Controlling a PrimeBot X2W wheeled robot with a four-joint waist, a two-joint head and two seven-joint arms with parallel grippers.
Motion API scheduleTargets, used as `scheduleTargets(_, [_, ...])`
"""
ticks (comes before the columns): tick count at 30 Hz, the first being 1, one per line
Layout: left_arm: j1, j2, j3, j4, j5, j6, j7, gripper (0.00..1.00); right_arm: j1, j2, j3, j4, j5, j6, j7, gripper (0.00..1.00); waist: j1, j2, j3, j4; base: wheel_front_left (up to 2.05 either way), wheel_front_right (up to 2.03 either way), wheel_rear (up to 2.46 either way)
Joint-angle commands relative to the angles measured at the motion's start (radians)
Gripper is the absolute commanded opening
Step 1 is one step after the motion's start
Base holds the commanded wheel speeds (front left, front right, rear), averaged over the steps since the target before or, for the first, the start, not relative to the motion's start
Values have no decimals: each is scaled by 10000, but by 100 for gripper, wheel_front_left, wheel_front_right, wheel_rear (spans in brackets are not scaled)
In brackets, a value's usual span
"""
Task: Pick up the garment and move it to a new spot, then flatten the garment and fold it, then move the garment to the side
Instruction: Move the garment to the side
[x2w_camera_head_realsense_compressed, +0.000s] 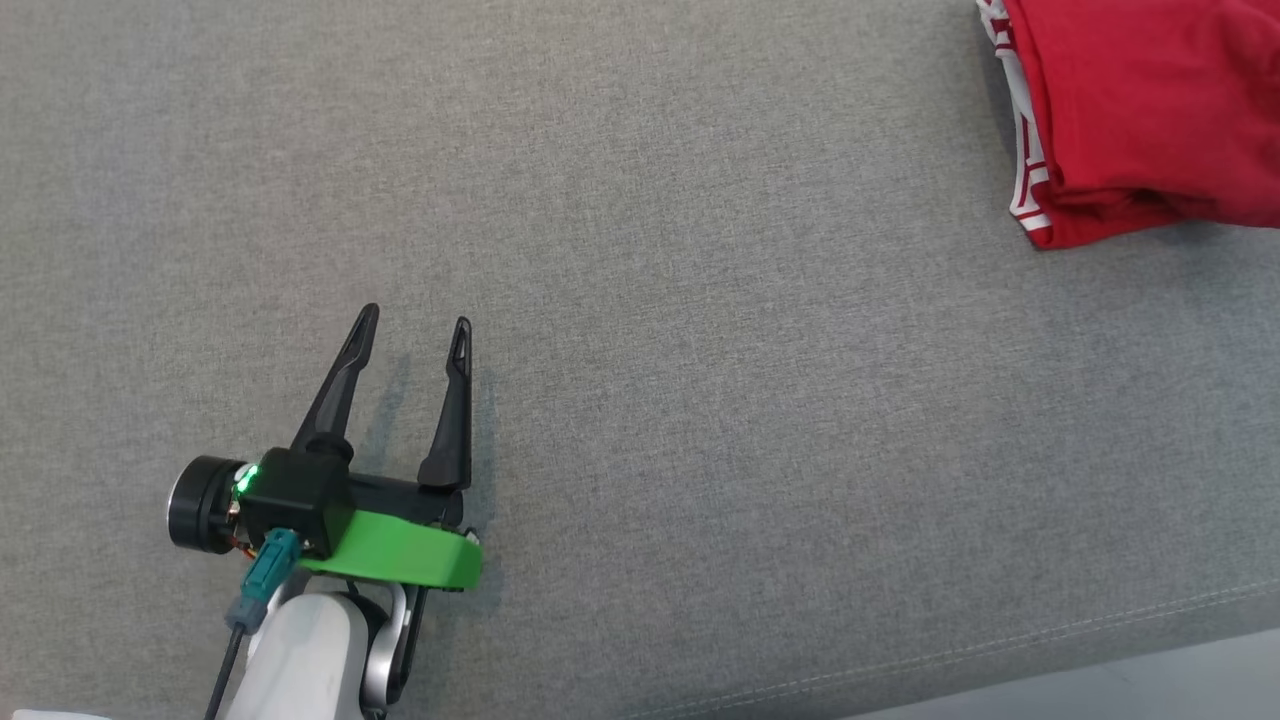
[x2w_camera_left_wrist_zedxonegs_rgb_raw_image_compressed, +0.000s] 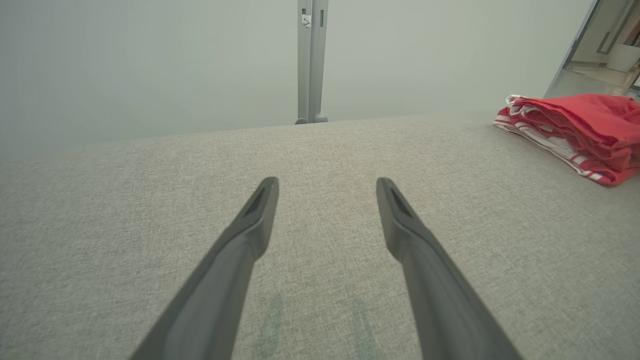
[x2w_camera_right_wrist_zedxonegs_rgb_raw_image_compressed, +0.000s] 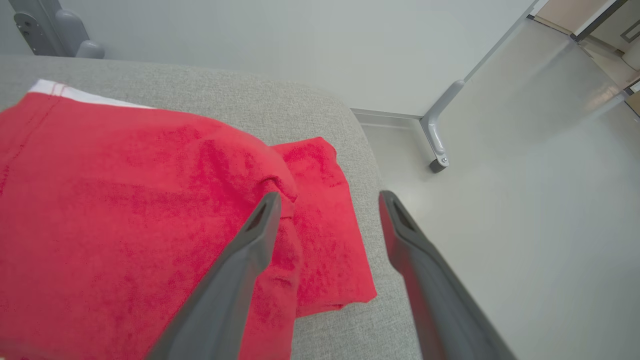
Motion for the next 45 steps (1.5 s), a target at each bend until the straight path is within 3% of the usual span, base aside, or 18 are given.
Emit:
scheduleTargets(1, [-17, 20, 51, 29, -36, 65, -56, 100, -93, 49, -1, -104, 32, -12, -222, 100, 0, 66, -289, -122, 0, 0, 0])
scheduleTargets(14, [268, -89, 835, 396, -613, 546, -219, 100, 152, 556, -469, -1137, -263, -10, -1721, 100, 0, 66, -1651, -111, 0, 0, 0])
scheduleTargets(21, [656, -109, 1387, 589, -867, 919, -255, 100, 1698, 1148, -2456, -3378, -1203, -10, -1722, 100, 0, 66, -2250, 83, 0, 0, 0])
scheduleTargets(27, [1138, -80, 1698, 619, -751, 1165, -244, 100, 4004, 2267, -4538, -5550, -2697, -10, -1722, 100, 0, 66, -2749, 316, 0, 0, 0])
scheduleTargets(32, [1634, -149, 1918, 630, -801, 1243, -245, 100, 5854, 3488, -5639, -7302, -3913, -10, -1720, 100, 0, 66, -3032, 466, 0, 0, 0])
scheduleTargets(40, [2209, -267, 2001, 709, -853, 1238, -245, 100, 8119, 5109, -6324, -9254, -5297, -10, -1642, 100, 0, 66, -3263, 697, 0, 0, 0])
scheduleTargets(45, [2334, -352, 1917, 758, -869, 1215, -237, 100, 9322, 5589, -6299, -10218, -5516, -10, -1451, 100, 0, 66, -3261, 851, 0, 0, 0])
